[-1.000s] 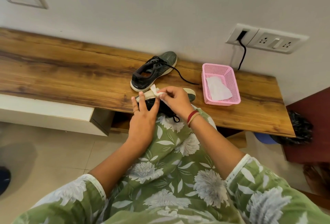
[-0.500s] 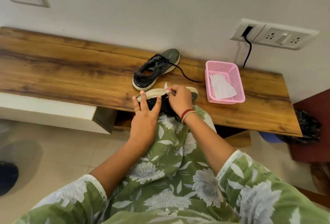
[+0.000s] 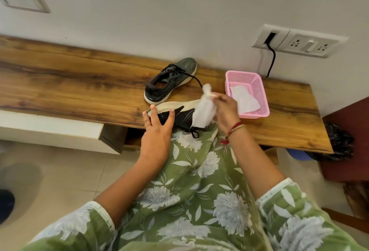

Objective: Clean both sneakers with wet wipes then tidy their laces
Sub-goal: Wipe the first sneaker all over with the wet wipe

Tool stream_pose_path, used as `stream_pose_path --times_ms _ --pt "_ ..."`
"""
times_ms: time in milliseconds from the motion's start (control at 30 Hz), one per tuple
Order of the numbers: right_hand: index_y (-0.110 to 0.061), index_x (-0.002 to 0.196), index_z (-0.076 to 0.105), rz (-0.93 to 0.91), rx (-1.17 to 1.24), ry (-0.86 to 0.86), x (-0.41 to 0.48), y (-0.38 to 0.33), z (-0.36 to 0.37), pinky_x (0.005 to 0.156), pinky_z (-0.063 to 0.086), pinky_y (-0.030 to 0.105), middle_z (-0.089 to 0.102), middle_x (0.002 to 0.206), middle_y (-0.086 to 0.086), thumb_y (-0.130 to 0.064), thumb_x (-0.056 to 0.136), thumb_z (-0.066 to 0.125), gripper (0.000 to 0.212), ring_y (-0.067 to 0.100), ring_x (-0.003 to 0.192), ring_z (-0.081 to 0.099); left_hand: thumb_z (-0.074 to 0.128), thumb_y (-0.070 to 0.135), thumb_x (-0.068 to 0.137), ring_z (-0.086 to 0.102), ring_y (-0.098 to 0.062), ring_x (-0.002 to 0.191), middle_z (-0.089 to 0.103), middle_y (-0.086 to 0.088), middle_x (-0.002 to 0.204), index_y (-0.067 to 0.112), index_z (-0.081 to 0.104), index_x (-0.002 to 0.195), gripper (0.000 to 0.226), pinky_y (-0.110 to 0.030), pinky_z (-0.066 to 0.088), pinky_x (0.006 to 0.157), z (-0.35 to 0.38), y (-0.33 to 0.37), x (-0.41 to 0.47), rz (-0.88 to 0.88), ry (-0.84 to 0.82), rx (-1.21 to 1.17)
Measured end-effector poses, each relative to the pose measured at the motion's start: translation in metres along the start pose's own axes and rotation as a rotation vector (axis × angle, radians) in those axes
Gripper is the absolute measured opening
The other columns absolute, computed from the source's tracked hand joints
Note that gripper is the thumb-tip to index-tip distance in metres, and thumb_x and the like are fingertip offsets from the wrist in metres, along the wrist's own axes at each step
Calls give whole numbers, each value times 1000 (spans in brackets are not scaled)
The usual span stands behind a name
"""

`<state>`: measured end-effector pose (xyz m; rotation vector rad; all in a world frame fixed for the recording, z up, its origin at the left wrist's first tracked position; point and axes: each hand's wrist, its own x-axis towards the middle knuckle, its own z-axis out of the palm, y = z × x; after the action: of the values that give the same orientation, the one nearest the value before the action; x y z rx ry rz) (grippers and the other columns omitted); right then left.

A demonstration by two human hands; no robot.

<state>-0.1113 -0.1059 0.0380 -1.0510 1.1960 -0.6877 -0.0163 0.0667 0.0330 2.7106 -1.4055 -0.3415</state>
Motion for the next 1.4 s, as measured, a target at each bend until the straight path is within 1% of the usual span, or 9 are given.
stream_pose_path --times_ms 133,233,333,433,800,933,1033,1100,1400 --pt "-10 92 67 -85 -330 274 30 2 -35 82 44 24 65 101 7 -1 89 55 16 18 92 56 37 -6 93 1 -49 142 -9 -26 155 31 1 152 78 -31 52 69 1 0 0 6 -3 20" --pt "-7 103 69 -196 -591 198 39 9 -26 83 37 16 66 110 9 3 89 49 27 21 102 57 38 -5 93 1 -49 142 -7 -26 155 31 3 152 77 -31 51 67 3 1 -1 1 1 17" --pt "-9 111 68 -278 -838 80 38 27 -2 94 40 24 63 117 10 2 89 48 32 25 109 57 39 -7 92 1 -48 142 -5 -26 155 30 7 152 77 -33 51 67 2 0 0 -4 6 -17" --pt "-7 116 65 -386 -1003 105 31 36 10 95 42 33 58 118 14 3 89 47 34 30 108 55 41 -9 91 3 -50 141 -1 -28 155 29 14 152 76 -37 52 68 2 -1 1 -3 27 -54" --pt "-9 103 71 -600 -909 -20 -17 45 41 89 45 33 67 102 10 2 86 50 29 26 97 59 38 -6 93 0 -49 142 -8 -27 155 30 7 152 76 -34 52 75 -1 0 -1 0 -6 -23" --pt "-11 99 73 -481 -637 -198 -21 30 29 88 48 21 70 102 4 3 85 57 25 11 93 62 39 -7 92 -1 -48 142 -10 -25 155 31 5 152 78 -32 50 75 -4 1 -3 2 -20 -20" --pt "-10 102 71 -379 -471 80 -3 14 4 74 42 5 68 106 4 5 87 55 27 7 91 56 41 -8 90 -2 -49 142 -11 -25 155 30 3 152 82 -28 45 66 -5 3 -4 6 -26 -1" --pt "-9 106 70 -342 -487 249 10 9 -13 77 35 3 67 110 4 5 88 52 29 8 94 55 40 -7 91 -2 -49 142 -12 -25 155 30 1 151 82 -26 43 65 -5 4 -3 3 -37 14" --pt "-10 110 69 -270 -766 198 30 40 7 96 41 27 66 115 10 5 87 49 34 26 105 59 38 -8 91 -2 -48 142 -10 -24 155 30 5 151 79 -31 49 71 -8 2 -1 -3 -36 -18"
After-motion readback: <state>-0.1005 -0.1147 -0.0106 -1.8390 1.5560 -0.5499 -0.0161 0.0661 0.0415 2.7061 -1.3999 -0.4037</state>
